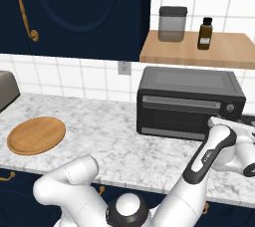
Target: Pick up the kebab skewer and baguette bread, and place them inside the toaster oven. Close the toaster oven door and start by setting the timer.
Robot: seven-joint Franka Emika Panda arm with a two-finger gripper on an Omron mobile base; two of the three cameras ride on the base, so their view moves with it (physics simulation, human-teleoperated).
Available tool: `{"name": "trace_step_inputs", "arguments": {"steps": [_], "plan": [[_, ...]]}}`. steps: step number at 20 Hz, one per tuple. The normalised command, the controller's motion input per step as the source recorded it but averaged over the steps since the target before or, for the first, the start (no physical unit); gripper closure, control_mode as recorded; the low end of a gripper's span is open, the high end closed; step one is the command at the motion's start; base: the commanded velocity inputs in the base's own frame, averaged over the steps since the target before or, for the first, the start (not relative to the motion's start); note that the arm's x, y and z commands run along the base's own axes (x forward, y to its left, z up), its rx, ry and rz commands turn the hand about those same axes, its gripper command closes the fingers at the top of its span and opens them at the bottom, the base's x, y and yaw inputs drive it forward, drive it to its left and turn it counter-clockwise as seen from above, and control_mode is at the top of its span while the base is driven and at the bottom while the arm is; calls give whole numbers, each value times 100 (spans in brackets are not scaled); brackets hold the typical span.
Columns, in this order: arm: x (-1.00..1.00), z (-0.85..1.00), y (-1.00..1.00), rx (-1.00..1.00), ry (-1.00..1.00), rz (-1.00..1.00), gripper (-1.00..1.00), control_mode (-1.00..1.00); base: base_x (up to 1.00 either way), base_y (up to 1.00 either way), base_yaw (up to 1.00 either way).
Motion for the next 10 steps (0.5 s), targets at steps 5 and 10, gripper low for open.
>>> {"name": "trace_step_inputs", "arguments": {"steps": [5,10], "plan": [[-1,5,-13,25,0,0,-100,-100,0,0,0],[0,21,-9,23,0,0,-100,-100,0,0,0]]}}
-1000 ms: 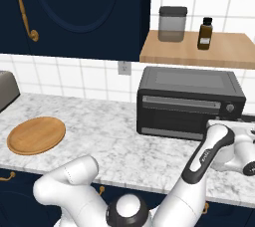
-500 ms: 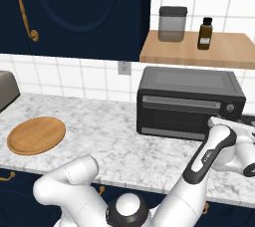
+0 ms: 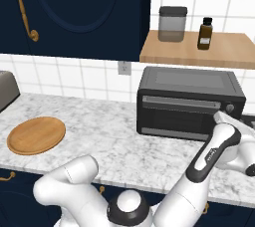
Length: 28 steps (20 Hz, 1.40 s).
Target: Pick up the kebab skewer and baguette bread, and place them inside the toaster oven. Close the toaster oven door and start by setting the timer.
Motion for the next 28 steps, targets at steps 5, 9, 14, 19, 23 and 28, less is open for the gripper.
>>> {"name": "trace_step_inputs", "arguments": {"steps": [5,9,14,19,23,28], "plan": [[0,31,-1,12,0,0,-100,-100,0,0,0],[0,39,2,1,0,0,-100,-100,0,0,0],[0,4,24,0,0,0,-100,-100,0,0,0],[0,0,40,0,7,0,-100,-100,0,0,0],[3,0,15,0,6,-6,-100,-100,0,0,0],[13,2,-1,0,5,-11,-100,-100,0,0,0]]}}
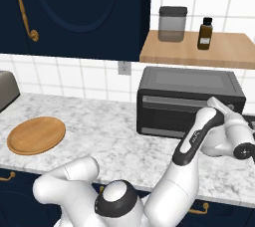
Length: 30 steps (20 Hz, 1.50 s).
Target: Pick up the kebab skewer and baguette bread, and place them inside the toaster oven. Close the toaster oven door and start by setting the timer.
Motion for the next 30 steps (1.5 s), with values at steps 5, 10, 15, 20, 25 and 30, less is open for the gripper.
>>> {"name": "trace_step_inputs", "arguments": {"steps": [5,10,15,20,25,30], "plan": [[16,0,-7,0,1,-5,-100,-100,0,0,0],[7,0,-23,0,1,0,-100,-100,0,0,0],[0,-1,-22,0,2,0,-100,-100,0,0,0],[0,-12,-23,0,0,0,-100,-100,0,0,0],[0,-25,-1,0,3,0,-100,-100,0,0,0],[0,-7,1,0,4,0,-100,-100,0,0,0]]}}
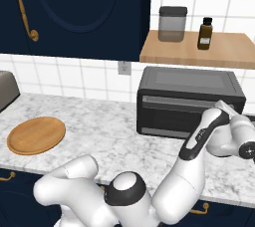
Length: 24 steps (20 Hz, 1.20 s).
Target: Pick up the kebab skewer and baguette bread, and place them inside the toaster oven. Close the toaster oven door and start by setting the timer.
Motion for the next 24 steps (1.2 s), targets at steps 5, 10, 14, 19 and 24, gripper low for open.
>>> {"name": "trace_step_inputs", "arguments": {"steps": [5,10,14,19,24], "plan": [[1,0,11,0,4,0,-100,-100,0,0,0],[7,0,9,0,3,0,-100,-100,0,0,0],[16,0,0,0,0,0,-100,-100,0,0,0],[15,0,0,0,0,0,-100,-100,0,0,0],[5,0,0,0,0,0,-100,-100,0,0,0]]}}
